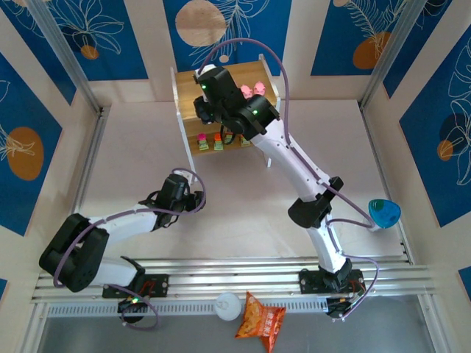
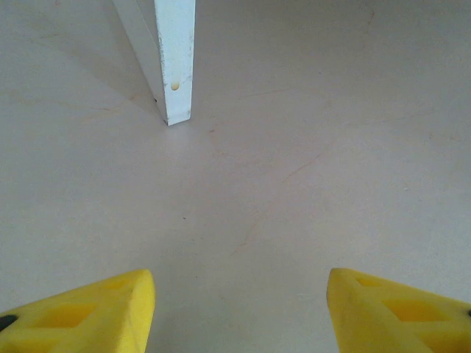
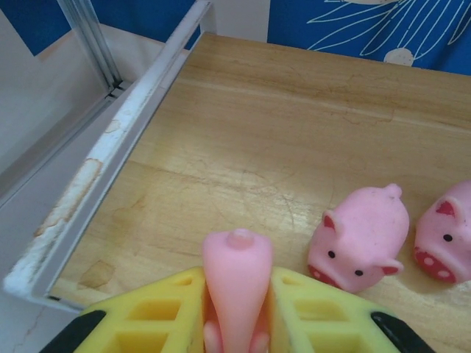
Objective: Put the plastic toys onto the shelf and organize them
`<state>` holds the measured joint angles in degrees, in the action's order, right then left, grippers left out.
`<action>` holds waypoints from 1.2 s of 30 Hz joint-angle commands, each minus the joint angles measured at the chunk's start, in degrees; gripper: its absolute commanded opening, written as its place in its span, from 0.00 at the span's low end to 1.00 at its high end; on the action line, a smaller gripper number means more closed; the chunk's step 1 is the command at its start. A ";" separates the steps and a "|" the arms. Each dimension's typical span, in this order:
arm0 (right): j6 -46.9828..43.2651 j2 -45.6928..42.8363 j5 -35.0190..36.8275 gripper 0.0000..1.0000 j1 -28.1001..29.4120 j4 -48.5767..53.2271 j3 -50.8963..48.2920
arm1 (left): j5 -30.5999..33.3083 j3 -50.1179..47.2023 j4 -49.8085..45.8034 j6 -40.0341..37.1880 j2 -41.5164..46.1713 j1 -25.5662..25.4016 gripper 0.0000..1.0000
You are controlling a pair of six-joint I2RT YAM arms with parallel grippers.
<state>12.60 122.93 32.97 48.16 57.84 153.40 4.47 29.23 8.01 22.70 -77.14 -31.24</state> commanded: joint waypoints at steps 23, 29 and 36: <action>-2.93 4.79 -4.09 0.36 -2.15 -3.50 2.76 | -0.95 1.53 1.16 1.28 -1.97 0.64 0.64; -3.50 4.62 -3.96 0.44 -2.11 -3.54 4.24 | -0.95 1.66 1.31 1.18 -2.06 0.57 0.64; -4.29 2.26 -3.20 0.51 -1.59 -3.70 4.78 | -0.87 1.73 1.40 1.05 -2.06 0.59 0.64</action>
<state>9.50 126.93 29.95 46.28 54.11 156.40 4.47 29.65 8.16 23.57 -78.94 -31.24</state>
